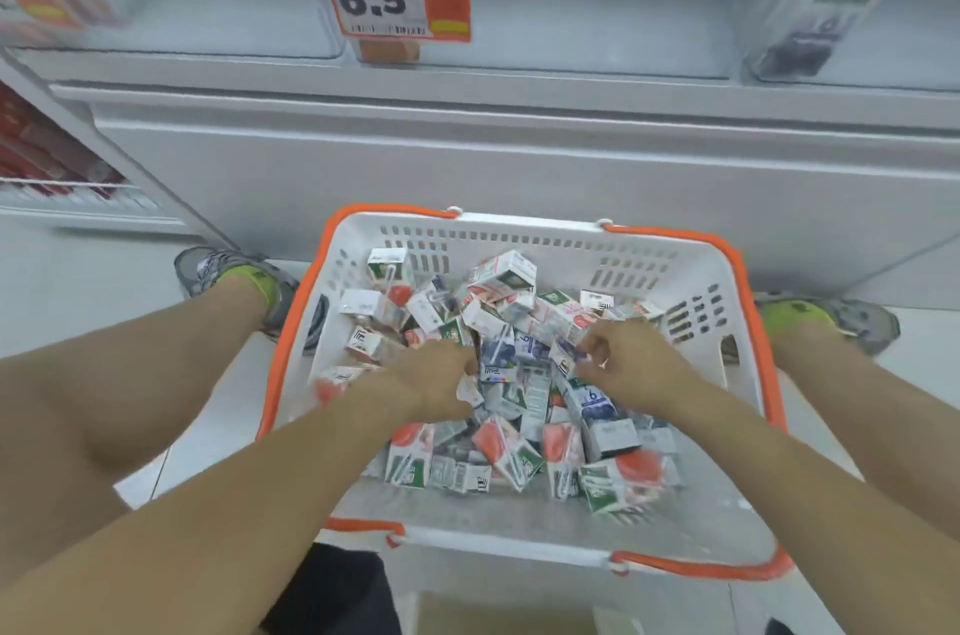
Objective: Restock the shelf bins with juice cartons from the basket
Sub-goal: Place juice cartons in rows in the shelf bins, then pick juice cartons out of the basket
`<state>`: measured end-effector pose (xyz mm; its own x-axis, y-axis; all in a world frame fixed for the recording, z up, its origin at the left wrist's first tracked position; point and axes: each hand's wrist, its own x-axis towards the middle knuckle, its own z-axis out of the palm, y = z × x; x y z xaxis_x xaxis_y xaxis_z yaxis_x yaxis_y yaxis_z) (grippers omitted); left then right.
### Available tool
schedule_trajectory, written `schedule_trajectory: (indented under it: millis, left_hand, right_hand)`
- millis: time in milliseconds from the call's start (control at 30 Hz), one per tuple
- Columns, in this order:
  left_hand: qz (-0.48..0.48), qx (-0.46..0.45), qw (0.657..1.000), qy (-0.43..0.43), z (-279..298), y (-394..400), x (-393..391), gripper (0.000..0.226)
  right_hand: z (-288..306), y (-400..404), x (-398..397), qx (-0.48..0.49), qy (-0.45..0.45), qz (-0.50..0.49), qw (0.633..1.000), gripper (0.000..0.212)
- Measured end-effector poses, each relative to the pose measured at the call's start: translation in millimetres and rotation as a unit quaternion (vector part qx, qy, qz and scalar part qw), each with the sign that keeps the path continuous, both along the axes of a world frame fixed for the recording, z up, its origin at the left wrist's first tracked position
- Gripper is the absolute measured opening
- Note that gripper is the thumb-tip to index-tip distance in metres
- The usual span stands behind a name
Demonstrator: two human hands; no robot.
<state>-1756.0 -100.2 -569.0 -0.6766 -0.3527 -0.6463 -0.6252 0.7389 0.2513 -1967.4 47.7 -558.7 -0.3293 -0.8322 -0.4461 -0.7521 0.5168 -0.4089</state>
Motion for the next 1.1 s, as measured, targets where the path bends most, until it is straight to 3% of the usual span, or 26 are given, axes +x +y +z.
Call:
schedule_trajectory:
  millis: [233,433,533,600,700,800,900,1000,1100]
  left_hand:
    - [-0.013,-0.117,0.991,-0.064,-21.2,15.9,19.9,0.062]
    - [0.084,-0.067,0.994,0.017,-18.7,-7.2,25.5,0.045]
    - [0.165,-0.008,0.981,0.100,-5.9,-17.2,24.6,0.044]
    - [0.270,0.042,0.943,0.188,5.1,-21.5,19.0,0.045]
    - [0.443,0.151,0.839,0.279,15.4,-21.0,6.6,0.038]
    - [0.563,0.311,0.725,0.245,18.0,-6.5,-4.6,0.033]
    - [0.624,0.397,0.636,0.220,12.7,11.9,-9.3,0.024]
    - [0.652,0.450,0.562,0.239,15.8,20.2,-14.4,0.020]
    - [0.640,0.511,0.510,0.262,24.8,15.6,-15.4,0.020]
  right_hand:
    - [-45.3,16.2,-1.1,-0.001,0.026,-0.042,0.999,0.035]
    - [-56.4,9.9,11.1,0.008,0.071,-0.042,0.997,0.046]
    - [-60.5,5.9,15.9,0.039,0.121,-0.004,0.992,0.057]
    - [-61.6,3.6,20.5,0.040,0.169,0.021,0.985,0.058]
    - [-62.9,0.9,22.1,0.020,0.220,0.040,0.975,0.052]
    - [-66.3,1.0,18.0,0.005,0.245,0.061,0.968,0.045]
    - [-67.4,5.1,15.1,-0.049,0.243,0.063,0.967,0.031]
    - [-61.4,6.4,10.2,-0.101,0.164,0.015,0.981,0.028]
    - [-35.6,2.7,7.1,-0.122,0.032,-0.125,0.984,0.028]
